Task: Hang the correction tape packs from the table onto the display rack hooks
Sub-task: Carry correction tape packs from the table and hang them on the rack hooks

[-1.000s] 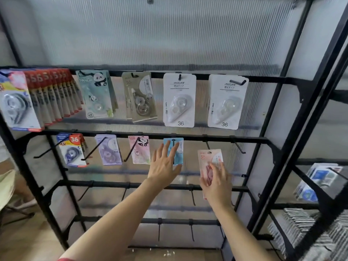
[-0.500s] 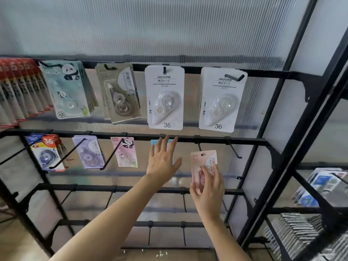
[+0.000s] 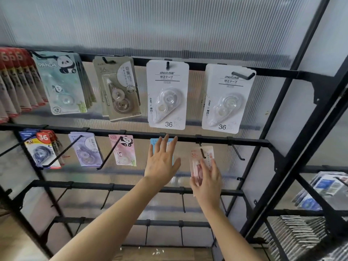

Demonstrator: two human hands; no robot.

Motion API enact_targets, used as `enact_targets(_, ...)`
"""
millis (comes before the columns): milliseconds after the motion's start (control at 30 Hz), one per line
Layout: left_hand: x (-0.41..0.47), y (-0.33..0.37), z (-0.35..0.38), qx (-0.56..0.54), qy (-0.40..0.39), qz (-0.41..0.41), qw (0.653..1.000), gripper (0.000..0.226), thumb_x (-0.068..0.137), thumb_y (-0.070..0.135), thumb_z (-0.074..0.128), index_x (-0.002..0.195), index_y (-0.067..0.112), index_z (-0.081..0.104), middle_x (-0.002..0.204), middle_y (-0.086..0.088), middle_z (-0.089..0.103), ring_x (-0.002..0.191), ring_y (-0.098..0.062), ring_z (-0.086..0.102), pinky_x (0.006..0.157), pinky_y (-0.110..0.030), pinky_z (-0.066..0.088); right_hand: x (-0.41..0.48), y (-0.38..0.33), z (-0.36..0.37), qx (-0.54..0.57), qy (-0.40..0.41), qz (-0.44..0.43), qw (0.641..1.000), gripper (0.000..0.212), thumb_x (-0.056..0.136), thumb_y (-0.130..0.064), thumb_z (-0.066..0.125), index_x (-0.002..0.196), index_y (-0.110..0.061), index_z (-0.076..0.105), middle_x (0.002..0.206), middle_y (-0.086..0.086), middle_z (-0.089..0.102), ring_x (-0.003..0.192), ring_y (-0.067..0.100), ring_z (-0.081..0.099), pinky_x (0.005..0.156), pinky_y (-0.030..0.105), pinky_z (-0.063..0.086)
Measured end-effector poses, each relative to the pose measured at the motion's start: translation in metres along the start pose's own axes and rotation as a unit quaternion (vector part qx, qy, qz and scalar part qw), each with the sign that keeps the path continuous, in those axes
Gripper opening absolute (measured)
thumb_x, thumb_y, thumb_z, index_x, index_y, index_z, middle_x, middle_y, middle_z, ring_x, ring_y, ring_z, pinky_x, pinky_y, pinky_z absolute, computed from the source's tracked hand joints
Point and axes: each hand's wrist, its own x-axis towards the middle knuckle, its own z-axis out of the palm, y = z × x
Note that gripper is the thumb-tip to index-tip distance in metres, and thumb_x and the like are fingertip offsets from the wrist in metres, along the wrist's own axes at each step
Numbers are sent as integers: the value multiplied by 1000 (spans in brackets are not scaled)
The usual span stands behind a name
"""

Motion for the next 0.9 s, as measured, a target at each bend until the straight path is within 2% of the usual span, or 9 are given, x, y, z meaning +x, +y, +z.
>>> enact_targets(100,-1,-1,1,1,0,2,1000,65,101,45,33,153,27,-3,161,-2,-4,148,-22,-6,118,-41,-2,22,4,6,-28,-49,4,998,80,66,-30,86,135,-24,44,142,22,43,118,45,52,83,58,53)
enact_targets(167,-2,-1,1,7,-7,2,1000,65,101,45,31,152,28,-5,161,-1,-6,148,-21,-7,118,-40,-4,37,7,10,-54,-62,7,997,77,73,-33,81,140,-22,45,148,21,35,125,44,45,89,57,51)
enact_targets(233,-2,-1,2,6,-9,-2,1000,65,101,46,30,152,28,-6,161,0,-6,148,-21,-7,118,-40,-4,48,9,13,-71,-107,23,991,76,84,-37,70,149,-25,33,157,17,19,137,39,30,103,53,42)
enact_targets(300,-1,-1,3,5,-7,-4,1000,65,101,46,30,152,28,-5,161,0,-6,148,-20,-6,120,-40,-2,53,10,13,-80,-132,28,988,78,89,-39,63,152,-30,19,159,13,7,142,34,19,111,47,35)
enact_targets(400,-1,0,3,4,-10,-5,1000,65,101,45,30,152,28,-6,161,0,-5,148,-19,-6,121,-41,-1,52,11,15,-60,-133,11,989,86,88,-32,67,152,-38,10,158,13,5,142,34,20,109,47,38)
enact_targets(533,-1,0,3,-4,-17,-6,1000,65,101,44,31,152,28,-5,161,0,-5,148,-20,-7,119,-41,-3,45,12,14,-26,-129,7,991,99,82,-25,74,140,-48,-2,160,14,2,143,38,18,103,52,42)
enact_targets(633,-2,-1,1,-14,-21,-6,1000,65,101,43,34,153,26,-2,161,-1,-3,148,-21,-5,118,-40,-4,38,11,7,-32,-118,4,992,98,77,-26,79,145,-44,10,158,19,13,136,42,33,92,52,51)
enact_targets(733,-4,0,-1,-7,-16,-6,1000,64,101,42,36,153,24,3,161,-4,1,148,-23,-1,119,-42,-1,25,10,-7,-63,-142,17,988,80,87,-32,68,151,-30,21,157,18,15,140,37,28,106,49,41)
enact_targets(900,-19,-5,-11,80,-40,67,994,66,100,44,35,153,24,0,161,-6,1,148,-25,-5,119,-44,-5,-12,3,-37,-121,-215,33,969,69,97,-38,49,153,-25,11,160,12,10,145,30,17,115,46,28)
